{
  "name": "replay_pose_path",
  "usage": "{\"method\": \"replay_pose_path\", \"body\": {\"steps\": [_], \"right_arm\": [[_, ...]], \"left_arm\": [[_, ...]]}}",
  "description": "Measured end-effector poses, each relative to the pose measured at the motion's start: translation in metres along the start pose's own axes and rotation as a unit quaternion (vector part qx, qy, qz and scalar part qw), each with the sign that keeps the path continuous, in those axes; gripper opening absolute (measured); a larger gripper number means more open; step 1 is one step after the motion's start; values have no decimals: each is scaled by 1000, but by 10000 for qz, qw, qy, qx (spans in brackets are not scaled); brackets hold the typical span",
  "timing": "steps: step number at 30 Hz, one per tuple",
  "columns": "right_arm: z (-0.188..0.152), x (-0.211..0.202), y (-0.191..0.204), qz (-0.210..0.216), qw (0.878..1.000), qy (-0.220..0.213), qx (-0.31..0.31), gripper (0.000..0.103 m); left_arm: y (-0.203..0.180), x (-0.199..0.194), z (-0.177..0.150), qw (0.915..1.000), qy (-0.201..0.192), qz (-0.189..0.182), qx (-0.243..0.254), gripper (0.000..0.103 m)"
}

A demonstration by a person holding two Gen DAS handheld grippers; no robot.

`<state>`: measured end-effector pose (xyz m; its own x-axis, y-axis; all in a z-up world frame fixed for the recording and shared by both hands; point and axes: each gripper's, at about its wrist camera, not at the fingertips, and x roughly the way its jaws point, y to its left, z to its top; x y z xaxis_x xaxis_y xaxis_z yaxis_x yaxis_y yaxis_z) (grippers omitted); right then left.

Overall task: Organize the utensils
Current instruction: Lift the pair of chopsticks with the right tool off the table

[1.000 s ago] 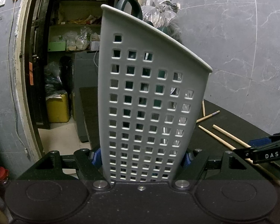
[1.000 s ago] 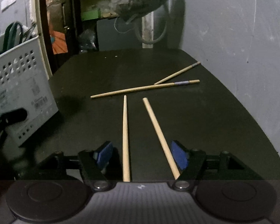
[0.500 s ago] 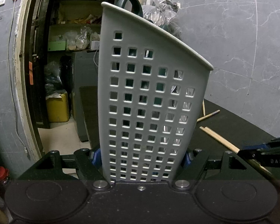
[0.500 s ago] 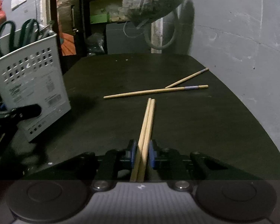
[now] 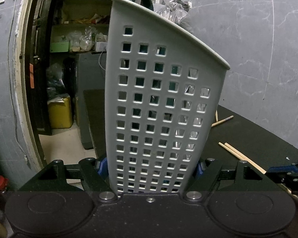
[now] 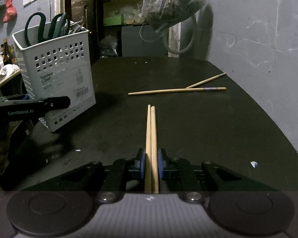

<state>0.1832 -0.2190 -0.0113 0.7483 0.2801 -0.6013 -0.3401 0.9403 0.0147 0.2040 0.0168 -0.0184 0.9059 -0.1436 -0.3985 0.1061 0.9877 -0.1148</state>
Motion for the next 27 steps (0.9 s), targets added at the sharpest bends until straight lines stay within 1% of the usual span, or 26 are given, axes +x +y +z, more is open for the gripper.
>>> {"method": "replay_pose_path", "body": {"steps": [7,16,17,18,20,27], "right_arm": [[-10,-3,5,-197,9993,-268,194,17],[-11,-5,4,-229,9989,-296,291,19],[-11,-4,5,-238,9989,-297,284,26],[-10,-4,5,-244,9989,-287,275,39],[-9,-2,6,-208,9992,-245,245,51],[-8,-1,7,-351,9986,-243,318,51]], "left_arm": [[4,1,1,10000,21,-35,17,77],[5,2,6,9999,119,-33,14,77],[5,3,7,9999,133,-35,20,77],[5,3,8,9999,157,-29,21,77],[3,5,9,9998,190,-2,49,77],[0,8,14,9997,240,39,85,76]]}}
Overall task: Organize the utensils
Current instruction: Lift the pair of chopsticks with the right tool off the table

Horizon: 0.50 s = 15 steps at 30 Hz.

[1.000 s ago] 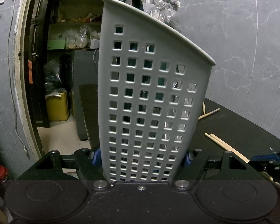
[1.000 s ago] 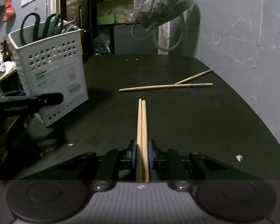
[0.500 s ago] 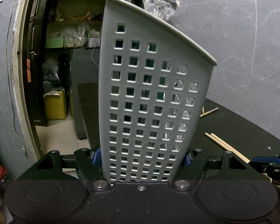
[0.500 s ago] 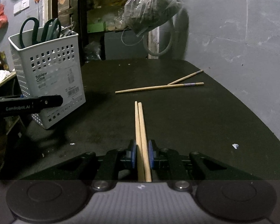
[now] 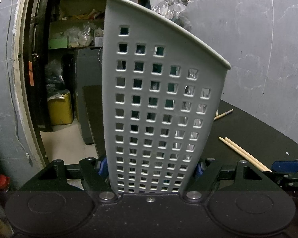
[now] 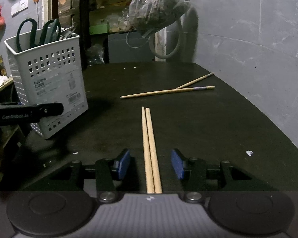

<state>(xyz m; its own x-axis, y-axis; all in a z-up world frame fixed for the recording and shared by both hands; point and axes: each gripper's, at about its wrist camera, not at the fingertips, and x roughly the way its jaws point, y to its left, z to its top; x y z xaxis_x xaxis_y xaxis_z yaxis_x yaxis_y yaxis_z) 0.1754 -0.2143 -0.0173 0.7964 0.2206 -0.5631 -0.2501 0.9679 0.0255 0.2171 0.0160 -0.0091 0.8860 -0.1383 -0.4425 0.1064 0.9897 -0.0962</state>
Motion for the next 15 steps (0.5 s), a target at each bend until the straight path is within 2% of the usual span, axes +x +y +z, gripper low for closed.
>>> {"method": "replay_pose_path", "body": {"steps": [15], "right_arm": [[0,0,0,-41,10000,1,32,51]], "left_arm": [[-6,-4,-4,10000,-46,69,26,76]]}}
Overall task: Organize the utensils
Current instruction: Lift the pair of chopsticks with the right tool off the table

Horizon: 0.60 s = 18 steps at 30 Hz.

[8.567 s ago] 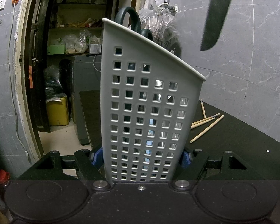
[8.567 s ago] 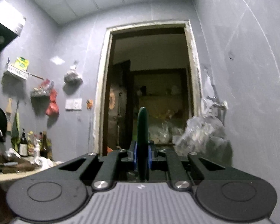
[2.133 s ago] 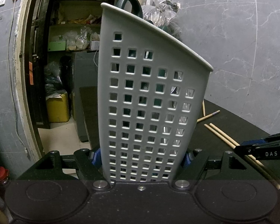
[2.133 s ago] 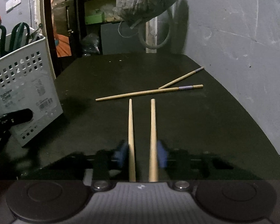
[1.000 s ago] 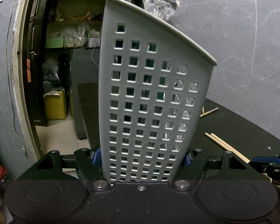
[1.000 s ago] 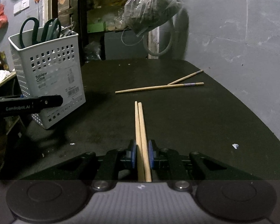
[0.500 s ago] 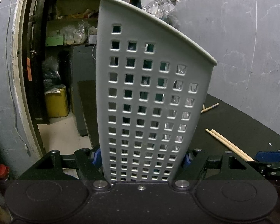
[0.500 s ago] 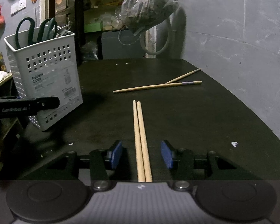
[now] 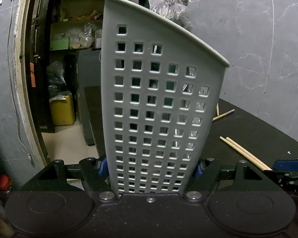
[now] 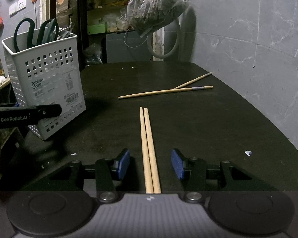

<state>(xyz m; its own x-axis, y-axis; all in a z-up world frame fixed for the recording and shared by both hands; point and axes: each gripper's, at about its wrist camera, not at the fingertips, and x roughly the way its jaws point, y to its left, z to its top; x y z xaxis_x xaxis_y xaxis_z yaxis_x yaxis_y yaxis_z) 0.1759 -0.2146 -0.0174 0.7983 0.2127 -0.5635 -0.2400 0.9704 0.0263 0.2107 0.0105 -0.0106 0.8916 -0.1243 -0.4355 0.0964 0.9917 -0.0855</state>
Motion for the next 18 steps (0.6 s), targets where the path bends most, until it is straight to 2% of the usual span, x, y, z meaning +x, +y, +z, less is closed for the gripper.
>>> {"method": "replay_pose_path", "body": {"steps": [7,13,16,18], "right_arm": [[0,0,-1,19,10000,12,15,51],[12,9,-7,327,9991,206,-168,53],[23,19,-9,543,9973,339,-367,43],[29,25,-10,613,9964,420,-402,25]], "left_arm": [[0,0,-1,10000,3,18,25,76],[-3,-1,0,10000,3,81,40,76],[-6,-1,-1,9999,-3,112,41,76],[-7,-1,-1,9999,-4,116,42,76]]}}
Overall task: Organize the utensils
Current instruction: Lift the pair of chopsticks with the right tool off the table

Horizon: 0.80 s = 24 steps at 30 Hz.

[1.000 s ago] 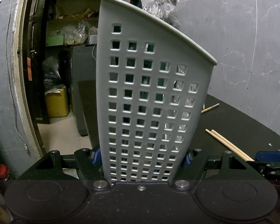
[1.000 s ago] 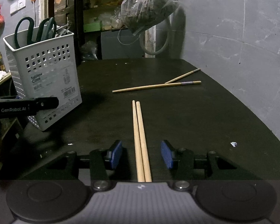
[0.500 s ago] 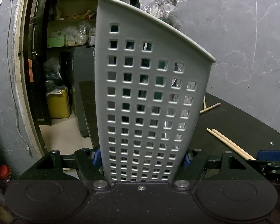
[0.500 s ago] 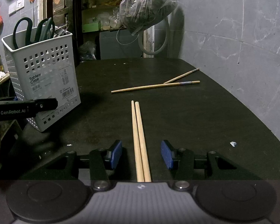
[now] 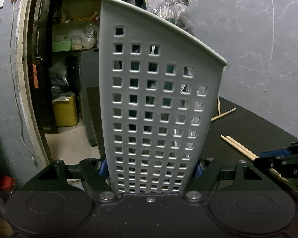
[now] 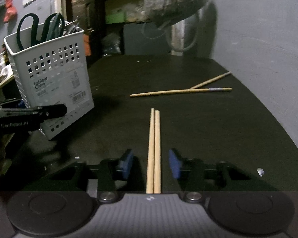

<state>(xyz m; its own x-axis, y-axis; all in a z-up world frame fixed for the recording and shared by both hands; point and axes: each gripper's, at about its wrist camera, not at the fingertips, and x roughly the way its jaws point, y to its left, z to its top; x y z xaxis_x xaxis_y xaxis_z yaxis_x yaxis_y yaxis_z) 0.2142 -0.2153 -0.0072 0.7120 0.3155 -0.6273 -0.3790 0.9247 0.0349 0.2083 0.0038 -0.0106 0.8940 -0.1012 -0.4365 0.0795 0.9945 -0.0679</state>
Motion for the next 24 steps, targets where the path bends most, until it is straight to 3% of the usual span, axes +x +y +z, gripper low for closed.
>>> {"method": "replay_pose_path", "body": {"steps": [2,7,10,14,24], "right_arm": [[5,4,-2,61,9999,67,-54,16],[10,5,-1,112,9993,277,-217,15],[16,9,-3,161,9989,422,-156,17],[22,13,-6,166,9980,563,-229,28],[43,25,-11,521,9898,1182,-604,28]], "left_arm": [[0,0,-1,10000,-3,-7,-7,76],[0,-1,-1,10000,-9,-22,-5,76],[0,-1,-1,10000,-7,-27,-6,76],[0,-1,-1,10000,-10,-25,-10,76],[1,-1,-2,10000,-11,-10,-9,76]]}}
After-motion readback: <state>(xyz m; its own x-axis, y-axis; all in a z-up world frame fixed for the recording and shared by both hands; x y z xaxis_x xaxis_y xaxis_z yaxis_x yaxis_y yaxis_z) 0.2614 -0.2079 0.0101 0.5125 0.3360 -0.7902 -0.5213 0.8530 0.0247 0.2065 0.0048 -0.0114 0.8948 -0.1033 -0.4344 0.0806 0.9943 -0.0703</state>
